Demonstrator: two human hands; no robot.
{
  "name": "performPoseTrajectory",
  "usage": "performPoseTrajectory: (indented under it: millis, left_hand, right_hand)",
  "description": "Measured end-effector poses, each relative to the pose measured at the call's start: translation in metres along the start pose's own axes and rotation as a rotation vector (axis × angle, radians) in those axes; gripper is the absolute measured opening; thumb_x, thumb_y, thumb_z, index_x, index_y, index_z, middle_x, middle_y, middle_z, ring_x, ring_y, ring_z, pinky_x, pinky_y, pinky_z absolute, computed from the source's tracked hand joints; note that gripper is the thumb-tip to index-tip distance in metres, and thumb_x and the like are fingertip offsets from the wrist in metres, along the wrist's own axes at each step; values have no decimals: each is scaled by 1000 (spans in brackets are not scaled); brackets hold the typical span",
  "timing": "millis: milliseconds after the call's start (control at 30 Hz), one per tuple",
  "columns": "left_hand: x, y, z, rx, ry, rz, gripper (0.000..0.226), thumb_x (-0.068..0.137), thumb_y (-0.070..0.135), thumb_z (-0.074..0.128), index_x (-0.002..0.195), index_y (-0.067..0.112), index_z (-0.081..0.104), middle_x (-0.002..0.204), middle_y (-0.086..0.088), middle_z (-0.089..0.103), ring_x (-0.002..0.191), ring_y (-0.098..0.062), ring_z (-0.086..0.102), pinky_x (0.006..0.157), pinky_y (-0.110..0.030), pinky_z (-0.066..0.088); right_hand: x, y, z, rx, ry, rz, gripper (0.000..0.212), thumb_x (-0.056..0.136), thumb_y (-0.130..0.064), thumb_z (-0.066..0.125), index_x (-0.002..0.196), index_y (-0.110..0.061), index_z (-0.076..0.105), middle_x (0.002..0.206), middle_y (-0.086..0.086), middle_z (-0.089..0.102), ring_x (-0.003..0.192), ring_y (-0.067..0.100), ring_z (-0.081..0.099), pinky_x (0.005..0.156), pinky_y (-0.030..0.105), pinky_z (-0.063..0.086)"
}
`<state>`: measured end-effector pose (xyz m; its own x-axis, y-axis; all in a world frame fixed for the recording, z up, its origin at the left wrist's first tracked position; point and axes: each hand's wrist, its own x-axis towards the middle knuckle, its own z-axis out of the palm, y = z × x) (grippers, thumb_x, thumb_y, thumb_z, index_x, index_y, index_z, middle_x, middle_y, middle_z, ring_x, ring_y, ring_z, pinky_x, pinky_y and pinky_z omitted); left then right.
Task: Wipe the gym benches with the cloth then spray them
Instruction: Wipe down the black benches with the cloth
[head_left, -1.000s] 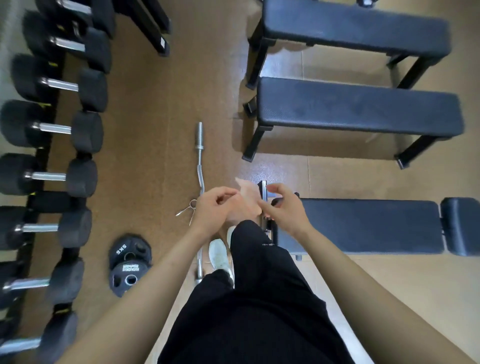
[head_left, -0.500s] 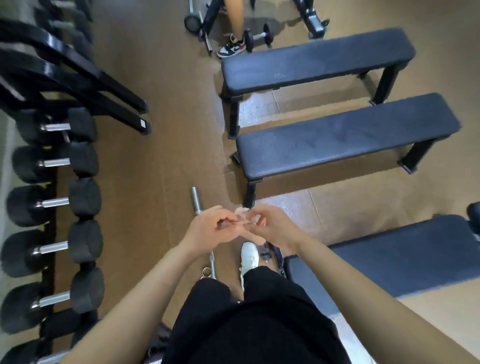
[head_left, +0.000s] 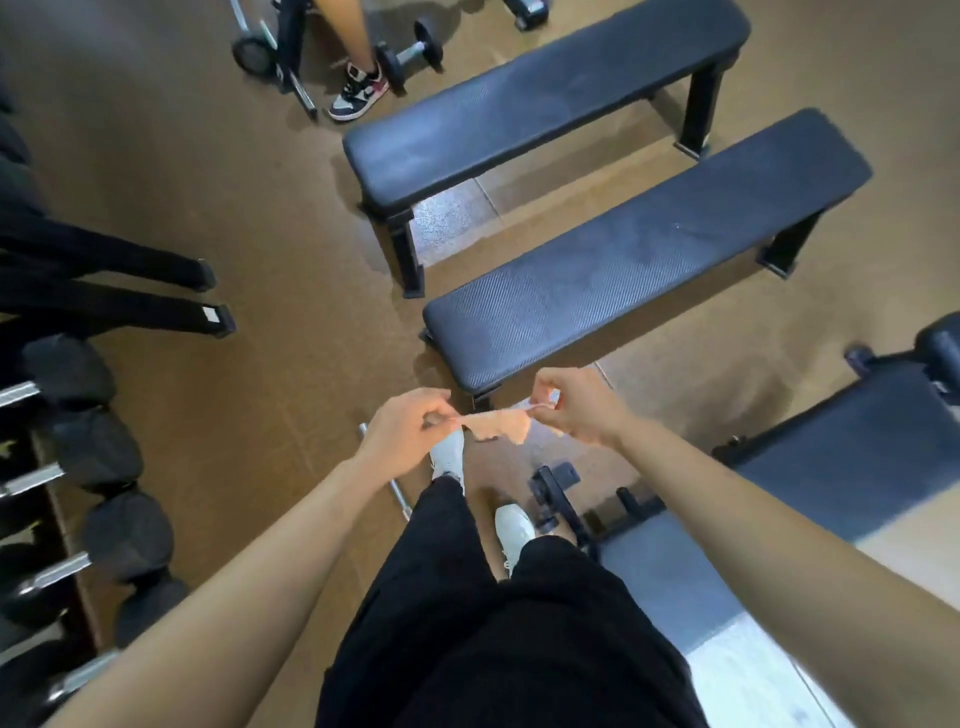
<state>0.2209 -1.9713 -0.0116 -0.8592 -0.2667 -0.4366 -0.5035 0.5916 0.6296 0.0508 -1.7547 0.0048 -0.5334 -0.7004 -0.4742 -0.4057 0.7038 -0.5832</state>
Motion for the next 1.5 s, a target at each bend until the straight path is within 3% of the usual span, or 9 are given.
performPoseTrajectory:
  millis: [300,600,733,833,900,1067,1200,1400,1500]
  left_hand:
    - [175,-24,-32,-256,-14,-99,16,91,18,76,105,12,80,97,1,77,93,-13,71,78,-16,52]
    - [271,-116,4,41,46,33,22,96,34,70,110,19,78,106,4,76,95,-13,67,85,-30,53]
    - [275,-171,73,188,66,38,20,97,33,67,109,20,76,105,5,74,97,-19,63,82,-35,50]
    - [267,-205,119,311,-73,-62,22,94,32,70,113,23,74,119,3,71,109,-29,61,88,-44,51]
    - [264,-220,136,325,-148,-111,36,89,31,75,124,24,69,132,1,65,118,-31,55,93,-44,50]
    - [283,-220,157,379,-44,198,50,86,29,78,132,19,62,135,-6,62,124,-34,53,96,-46,51]
    - [308,-210,183,561,-182,515,61,99,46,57,153,25,38,156,-12,41,142,-40,39,109,-62,41]
    - [345,-217,208,800,-257,756,74,102,66,28,165,32,5,173,-6,1,158,-36,3,126,-61,3]
    - [354,-227,205,798,-231,779,71,103,66,23,164,35,5,173,-3,-3,159,-35,-1,126,-59,-4]
  right_hand:
    - [129,29,-9,3,201,236,10,92,-19,69,101,-16,70,100,6,73,95,30,67,83,37,50]
    - [223,76,68,51,445,216,9,90,-10,66,96,-10,73,100,7,70,86,25,67,79,33,52]
    - [225,116,144,84,266,248,15,91,-10,65,105,-9,70,112,7,69,95,28,68,84,40,57]
    - [224,133,185,159,-114,336,48,94,-20,65,141,-19,57,152,0,51,132,24,54,112,37,42]
    - [222,142,203,215,-187,380,61,94,-22,66,151,-28,46,161,-8,39,140,19,46,116,33,35]
    - [237,171,216,242,134,445,40,93,-15,64,131,-24,63,139,-6,59,116,11,57,99,25,45]
    - [263,198,204,58,331,453,49,94,-16,63,141,-9,55,147,11,48,133,29,45,114,34,35]
    - [299,228,178,-304,313,436,69,96,-34,62,157,-21,32,168,9,19,153,39,15,123,54,23]
    - [306,239,172,-317,292,458,77,95,-43,63,159,-22,27,170,8,14,155,39,10,125,55,18]
